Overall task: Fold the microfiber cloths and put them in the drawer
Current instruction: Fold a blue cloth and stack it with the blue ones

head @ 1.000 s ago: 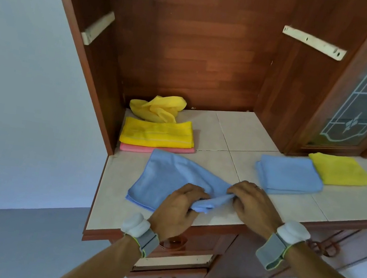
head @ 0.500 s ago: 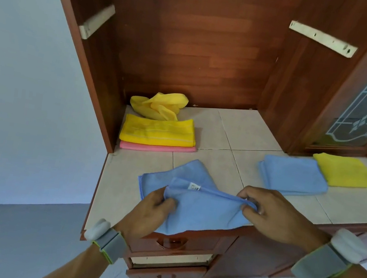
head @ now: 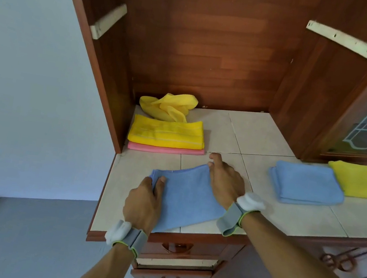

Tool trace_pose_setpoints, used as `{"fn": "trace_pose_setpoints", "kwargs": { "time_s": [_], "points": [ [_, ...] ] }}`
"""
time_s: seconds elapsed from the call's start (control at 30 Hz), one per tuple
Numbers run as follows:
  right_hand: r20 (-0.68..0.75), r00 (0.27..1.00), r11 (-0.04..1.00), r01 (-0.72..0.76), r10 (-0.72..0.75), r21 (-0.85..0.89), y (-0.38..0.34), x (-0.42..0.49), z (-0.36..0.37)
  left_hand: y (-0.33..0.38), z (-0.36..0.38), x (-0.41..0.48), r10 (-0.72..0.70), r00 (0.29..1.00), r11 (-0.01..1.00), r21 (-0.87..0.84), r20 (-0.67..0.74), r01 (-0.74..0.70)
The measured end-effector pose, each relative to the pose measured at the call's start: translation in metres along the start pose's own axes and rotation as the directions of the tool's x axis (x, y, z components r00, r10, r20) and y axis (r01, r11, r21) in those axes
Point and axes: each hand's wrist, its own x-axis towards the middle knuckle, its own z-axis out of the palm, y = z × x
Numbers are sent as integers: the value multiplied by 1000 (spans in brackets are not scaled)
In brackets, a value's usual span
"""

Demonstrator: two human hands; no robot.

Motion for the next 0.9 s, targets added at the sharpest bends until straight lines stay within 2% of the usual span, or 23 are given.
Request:
{"fn": "trace_pose_setpoints", "kwargs": {
  "time_s": [0.07, 0.13, 0.27, 0.47, 0.53, 0.63, 0.7, 0.8, 0.87, 0.9],
  "points": [
    [39, 999, 998, 19, -17, -58, 1, 6, 8, -1, 3, 2, -44, 999, 983, 181, 11, 41],
    [35, 999, 994, 35, -31, -107, 2, 9, 13, 0, 5, 4, -31, 999, 963, 268, 30, 22],
    [20, 1000, 989, 27, -24, -143, 2, 16, 15, -6, 6, 10, -17, 999, 942, 337, 51, -1],
    [8, 998, 987, -60, 62, -151, 2, 19, 15, -7, -5, 22, -60, 993, 910, 415, 100, 14],
    [-18, 994, 988, -108, 106, -110, 2, 16, 13, -5, -9, 23, 24, 1000, 896, 442, 17, -29],
    [42, 976, 976, -214, 216, -28, 4, 10, 9, 11, -7, 10, 315, 943, 873, 422, -102, -246],
    [148, 960, 972, -235, 237, -30, 11, 4, 7, 26, 4, -9, 420, 908, 834, 399, -13, -380],
    [213, 949, 970, -242, 234, 11, 23, -4, -3, 33, 32, -28, 313, 921, 868, 324, 233, -377],
    [250, 936, 953, -282, 247, 113, 30, -10, -6, 24, 44, -20, 333, 878, 822, 351, 344, -449],
    [278, 928, 921, -314, 247, 231, 34, -14, -6, 20, 44, -8, 361, 833, 778, 357, 418, -517]
  ]
}}
